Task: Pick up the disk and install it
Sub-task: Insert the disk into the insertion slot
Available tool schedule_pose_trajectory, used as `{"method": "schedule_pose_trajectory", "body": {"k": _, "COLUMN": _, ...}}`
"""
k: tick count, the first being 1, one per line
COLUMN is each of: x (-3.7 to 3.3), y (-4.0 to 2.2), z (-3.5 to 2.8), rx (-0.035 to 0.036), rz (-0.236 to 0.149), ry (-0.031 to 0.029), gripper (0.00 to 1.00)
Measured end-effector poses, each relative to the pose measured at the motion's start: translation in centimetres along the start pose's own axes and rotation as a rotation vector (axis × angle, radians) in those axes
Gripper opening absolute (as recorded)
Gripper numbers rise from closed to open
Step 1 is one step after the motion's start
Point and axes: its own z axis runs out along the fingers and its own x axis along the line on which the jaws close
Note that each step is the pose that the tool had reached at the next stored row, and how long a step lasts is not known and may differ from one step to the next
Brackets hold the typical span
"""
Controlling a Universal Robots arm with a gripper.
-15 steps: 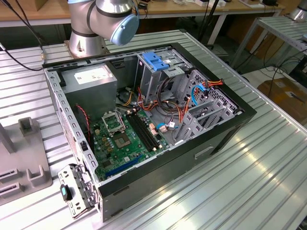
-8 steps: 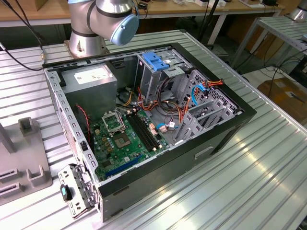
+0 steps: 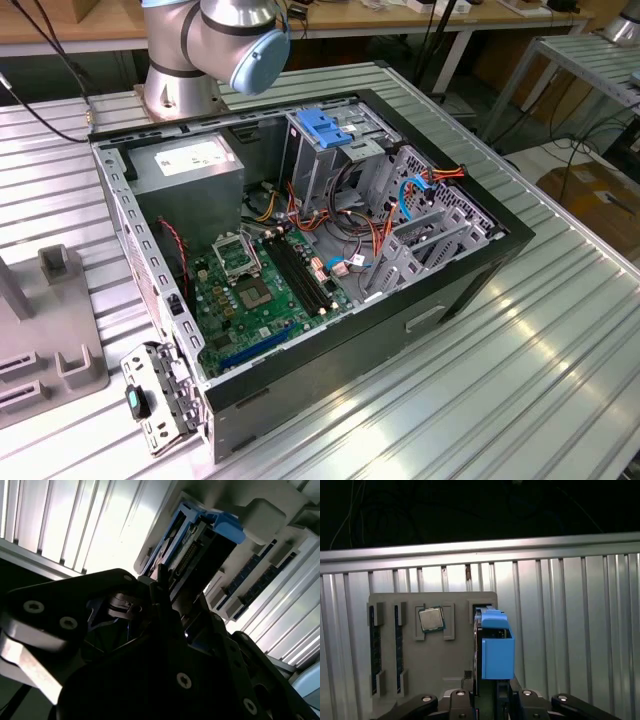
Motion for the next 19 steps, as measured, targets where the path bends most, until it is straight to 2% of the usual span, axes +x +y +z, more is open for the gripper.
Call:
{"method": "schedule_pose_trajectory", "body": {"k": 2, "x": -0.02, "y": -0.02, "z": -0.67, "rx": 0.0001, "rz": 0.000, "ry": -0.0001, "gripper": 0.35}}
{"method": "schedule_pose_trajectory", "body": {"k": 3, "x": -0.05, "y": -0.04, "z": -1.64, "rx": 0.0001, "rz": 0.000, "ry": 0.0000, "gripper": 0.35}}
{"method": "schedule_pose_trajectory", "body": {"k": 4, "x": -0.07, "y": -0.05, "z": -2.16, "rx": 0.0000, "rz": 0.000, "ry": 0.0000, "gripper": 0.35}}
{"method": "schedule_pose_trajectory", "body": {"k": 9, "x": -0.12, "y": -0.09, "z": -3.80, "rx": 0.0000, "rz": 0.000, "ry": 0.0000, "gripper": 0.35}}
{"method": "schedule_pose_trajectory", "body": {"k": 15, "x": -0.15, "y": -0.12, "z": -4.92, "rx": 0.0001, "rz": 0.000, "ry": -0.0001, "gripper": 0.35}}
{"method": "schedule_pose_trajectory", "body": {"k": 19, "x": -0.17, "y": -0.13, "z": -5.35, "rx": 0.0002, "rz": 0.000, "ry": -0.0001, "gripper": 0.35}}
